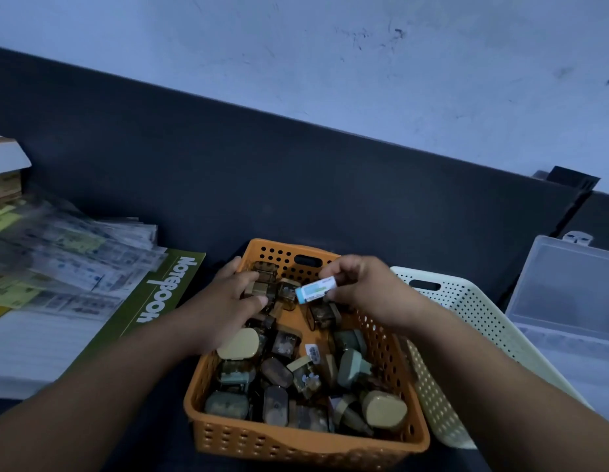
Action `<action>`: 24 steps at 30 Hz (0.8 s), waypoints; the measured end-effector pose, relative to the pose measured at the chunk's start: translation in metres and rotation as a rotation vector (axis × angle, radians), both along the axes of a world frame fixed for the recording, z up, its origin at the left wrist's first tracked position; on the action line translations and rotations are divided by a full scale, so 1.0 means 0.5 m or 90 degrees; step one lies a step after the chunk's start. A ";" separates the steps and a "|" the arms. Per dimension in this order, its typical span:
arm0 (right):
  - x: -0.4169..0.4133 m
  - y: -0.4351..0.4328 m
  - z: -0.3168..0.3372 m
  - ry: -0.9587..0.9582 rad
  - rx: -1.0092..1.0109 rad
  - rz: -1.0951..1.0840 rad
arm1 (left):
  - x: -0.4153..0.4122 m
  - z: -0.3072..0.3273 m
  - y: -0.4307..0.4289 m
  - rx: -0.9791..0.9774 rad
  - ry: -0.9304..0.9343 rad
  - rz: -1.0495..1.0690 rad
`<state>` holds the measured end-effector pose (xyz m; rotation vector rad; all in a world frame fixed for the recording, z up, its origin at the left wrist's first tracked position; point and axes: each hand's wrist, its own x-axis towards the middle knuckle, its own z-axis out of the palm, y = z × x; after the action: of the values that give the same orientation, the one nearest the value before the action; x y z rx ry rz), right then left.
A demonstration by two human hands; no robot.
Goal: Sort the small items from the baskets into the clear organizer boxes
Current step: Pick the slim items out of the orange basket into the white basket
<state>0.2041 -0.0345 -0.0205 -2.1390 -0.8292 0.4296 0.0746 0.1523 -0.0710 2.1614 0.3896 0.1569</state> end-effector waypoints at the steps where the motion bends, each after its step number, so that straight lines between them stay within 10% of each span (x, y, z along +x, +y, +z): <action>1: -0.002 -0.015 0.008 0.006 0.029 -0.006 | 0.000 0.000 0.000 -0.001 0.001 0.001; 8: 0.042 -0.152 0.014 -0.088 0.142 -0.172 | -0.001 0.005 -0.004 -0.017 -0.008 0.006; 15: 0.056 -0.216 -0.025 -0.217 -0.064 -0.323 | -0.003 0.006 -0.007 0.003 -0.001 0.007; 24: -0.095 -0.069 0.025 -0.124 -0.138 0.131 | -0.005 0.012 -0.010 0.006 -0.005 0.010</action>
<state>0.1566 -0.0690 -0.0079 -2.3306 -1.1660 0.4368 0.0720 0.1474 -0.0650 2.1666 0.4013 0.1762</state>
